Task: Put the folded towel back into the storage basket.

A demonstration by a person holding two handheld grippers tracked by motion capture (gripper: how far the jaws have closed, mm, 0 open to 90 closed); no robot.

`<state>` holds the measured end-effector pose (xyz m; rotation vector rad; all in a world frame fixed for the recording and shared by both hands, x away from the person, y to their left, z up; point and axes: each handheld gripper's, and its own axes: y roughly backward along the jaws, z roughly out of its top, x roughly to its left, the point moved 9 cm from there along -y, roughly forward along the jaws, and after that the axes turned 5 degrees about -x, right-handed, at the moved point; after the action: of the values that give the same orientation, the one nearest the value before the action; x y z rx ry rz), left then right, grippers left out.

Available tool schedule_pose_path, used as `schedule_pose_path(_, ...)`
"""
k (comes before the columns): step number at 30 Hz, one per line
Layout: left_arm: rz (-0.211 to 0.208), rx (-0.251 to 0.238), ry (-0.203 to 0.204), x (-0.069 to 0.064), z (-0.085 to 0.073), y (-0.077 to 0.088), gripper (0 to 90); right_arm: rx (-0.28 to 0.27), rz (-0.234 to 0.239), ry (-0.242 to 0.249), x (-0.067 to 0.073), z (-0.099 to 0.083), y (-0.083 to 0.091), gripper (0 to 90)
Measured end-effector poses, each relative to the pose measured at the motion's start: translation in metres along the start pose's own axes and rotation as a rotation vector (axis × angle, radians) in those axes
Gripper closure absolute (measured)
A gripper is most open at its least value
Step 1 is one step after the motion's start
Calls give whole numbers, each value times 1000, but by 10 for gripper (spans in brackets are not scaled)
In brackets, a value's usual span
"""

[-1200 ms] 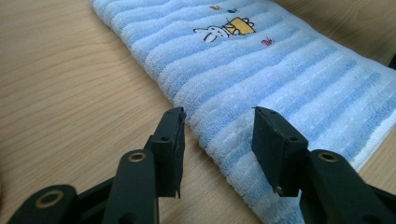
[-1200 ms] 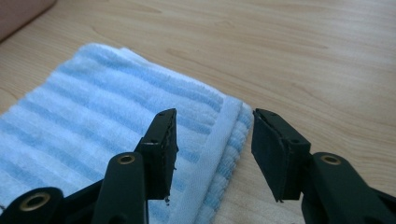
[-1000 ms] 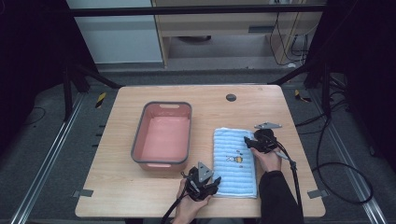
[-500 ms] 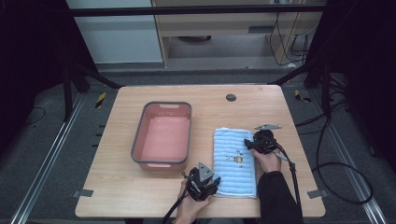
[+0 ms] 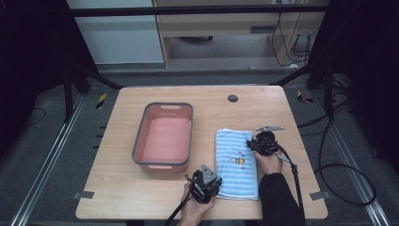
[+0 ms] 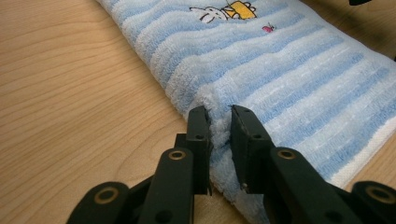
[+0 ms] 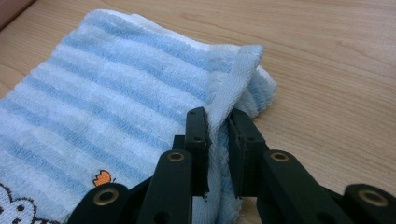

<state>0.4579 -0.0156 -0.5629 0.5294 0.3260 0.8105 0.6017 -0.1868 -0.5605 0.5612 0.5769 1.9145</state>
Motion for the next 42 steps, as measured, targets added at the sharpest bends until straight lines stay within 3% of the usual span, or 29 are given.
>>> schedule_pose_path(7,-14,-3,30,2,1,0,857,-8,3,21,2,2,4,826)
schedule_pose_path(17,-32,-48,31,2,10,10,871,-78,41,34,10,19,23,830)
schedule_pose_path(23,-34,-81,20,3,23,20,872,-113,51,48,19,31,34,832)
schedule_pose_path(42,-32,-140,-33,7,60,47,872,-203,21,77,24,63,64,832)
